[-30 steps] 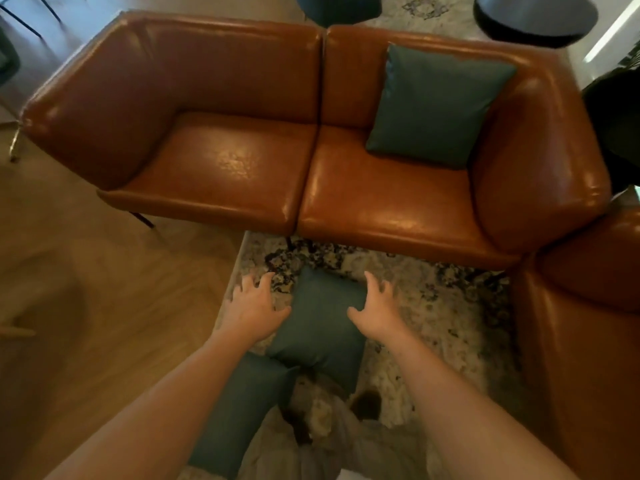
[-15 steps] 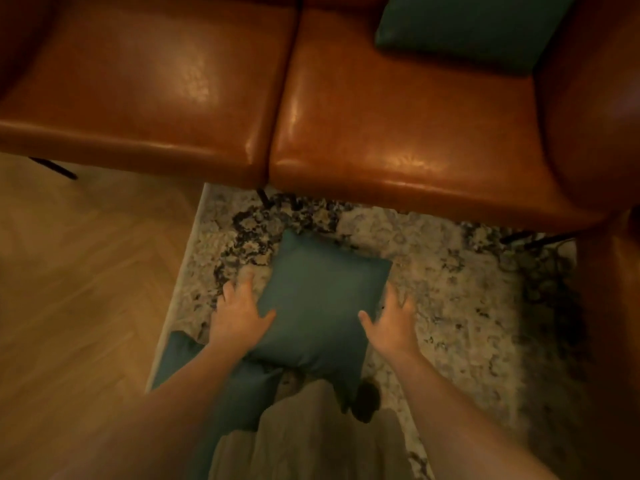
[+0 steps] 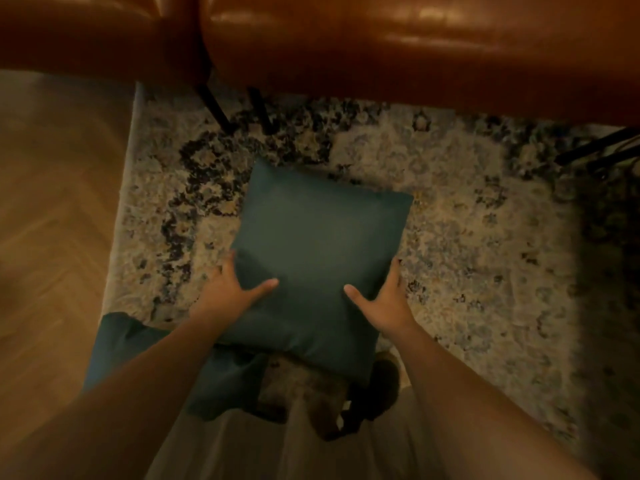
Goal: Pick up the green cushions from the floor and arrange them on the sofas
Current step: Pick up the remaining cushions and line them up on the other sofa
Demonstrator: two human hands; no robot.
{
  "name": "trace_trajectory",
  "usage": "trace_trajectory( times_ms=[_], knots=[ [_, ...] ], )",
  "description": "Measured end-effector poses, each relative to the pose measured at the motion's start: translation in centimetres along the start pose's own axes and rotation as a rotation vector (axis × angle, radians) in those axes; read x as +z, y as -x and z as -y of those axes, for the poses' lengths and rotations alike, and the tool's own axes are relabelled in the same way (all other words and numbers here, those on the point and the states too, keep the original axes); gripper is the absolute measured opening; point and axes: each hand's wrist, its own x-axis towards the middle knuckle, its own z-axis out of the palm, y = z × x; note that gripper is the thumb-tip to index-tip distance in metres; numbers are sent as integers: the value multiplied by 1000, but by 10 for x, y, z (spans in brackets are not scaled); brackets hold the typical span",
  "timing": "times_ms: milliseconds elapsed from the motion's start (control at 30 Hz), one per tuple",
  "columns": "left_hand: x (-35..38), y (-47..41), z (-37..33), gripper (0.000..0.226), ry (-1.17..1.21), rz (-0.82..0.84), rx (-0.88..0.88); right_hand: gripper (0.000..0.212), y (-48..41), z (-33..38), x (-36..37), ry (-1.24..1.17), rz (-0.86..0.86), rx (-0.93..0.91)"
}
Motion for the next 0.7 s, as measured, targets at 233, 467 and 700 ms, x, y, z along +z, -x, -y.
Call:
trace_trajectory(
  times_ms=[233,467,700],
  knots=[
    [8,-41,11,112,529,70,-227,130,-32,-14,16,-362,-13,141],
    [-15,-1,-16,79,740,158,-189,93,3,1,2,-586,3,197],
    [-98,86,-53,91,825,212,-96,82,100,72,-61,-731,-42,219]
  ],
)
